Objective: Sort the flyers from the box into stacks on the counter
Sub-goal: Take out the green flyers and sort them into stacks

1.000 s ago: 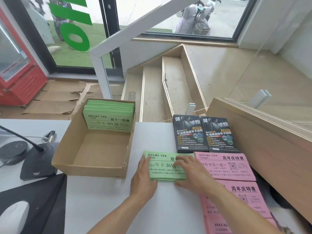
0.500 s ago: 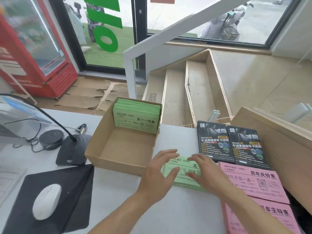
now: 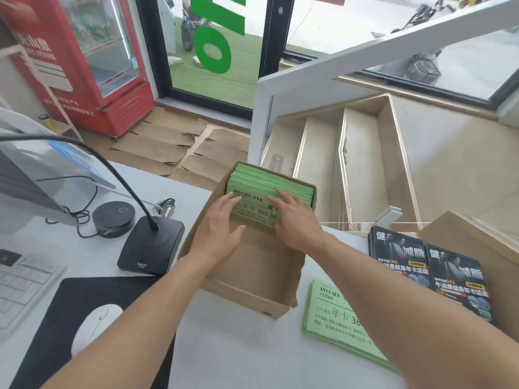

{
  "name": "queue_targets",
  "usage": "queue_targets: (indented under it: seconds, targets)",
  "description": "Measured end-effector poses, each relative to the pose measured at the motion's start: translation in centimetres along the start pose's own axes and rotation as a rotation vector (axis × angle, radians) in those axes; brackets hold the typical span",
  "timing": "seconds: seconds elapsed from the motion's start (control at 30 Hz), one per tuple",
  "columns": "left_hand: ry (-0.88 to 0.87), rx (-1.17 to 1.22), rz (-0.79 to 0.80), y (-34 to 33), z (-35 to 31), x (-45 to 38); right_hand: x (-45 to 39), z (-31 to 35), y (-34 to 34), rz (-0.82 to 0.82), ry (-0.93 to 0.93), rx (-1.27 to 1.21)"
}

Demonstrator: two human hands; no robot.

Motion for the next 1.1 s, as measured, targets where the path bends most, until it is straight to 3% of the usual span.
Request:
queue_targets:
  seconds: [0.23,0.33,0.47,0.53,0.73,0.8,0.9,1.0,1.1]
  targets:
    - [0.116,0.022,0.068,-1.2,1.4,-0.1,0.1,0.7,-1.8,-0.029,0.013,0.153]
    - [0.146,0.077,0.211,-2.2,1.4,0.1,0.6,0.8,-1.9,-0.067,0.022,0.192]
    - [0.124,0.088,0.391,-3.4,0.8,0.8,0.9,1.1,-0.5,-0.336,0.04,0.227]
    - [0.117,0.098,0.411,-3.5,0.8,0.8,0.8,1.3,-0.1,-0.381,0.045,0.184]
    - [0.115,0.119,0.422,-3.5,0.9,0.5,0.0,2.0,0.0,-0.154,0.052,0.013]
    - [0.129,0.123,0.36,-3.2,1.1,0.3,0.0,2.3,0.6,-0.16,0.069,0.014]
    - [0.14,0.151,0.071,-0.6,0.9,-0.1,1.3,2.4,2.6,-0.162,0.088,-0.041]
    - [0.122,0.347,-0.143,2.2,-0.5,0.4,4.4,2.1,5.9,-0.134,0.106,-0.114]
    - [0.069,0.589,-0.06,3.5,-3.0,2.2,8.8,0.7,8.6,-0.105,0.114,-0.21]
Point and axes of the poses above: each hand's wrist, its own x-axis away from the middle knuckle, its own y-axis out of the back of the hand, z = x × y, the point moved 7 cm from there along -x, towards the middle knuckle, and after that the axes turned 10 degrees about x, right-handed, at the moved point
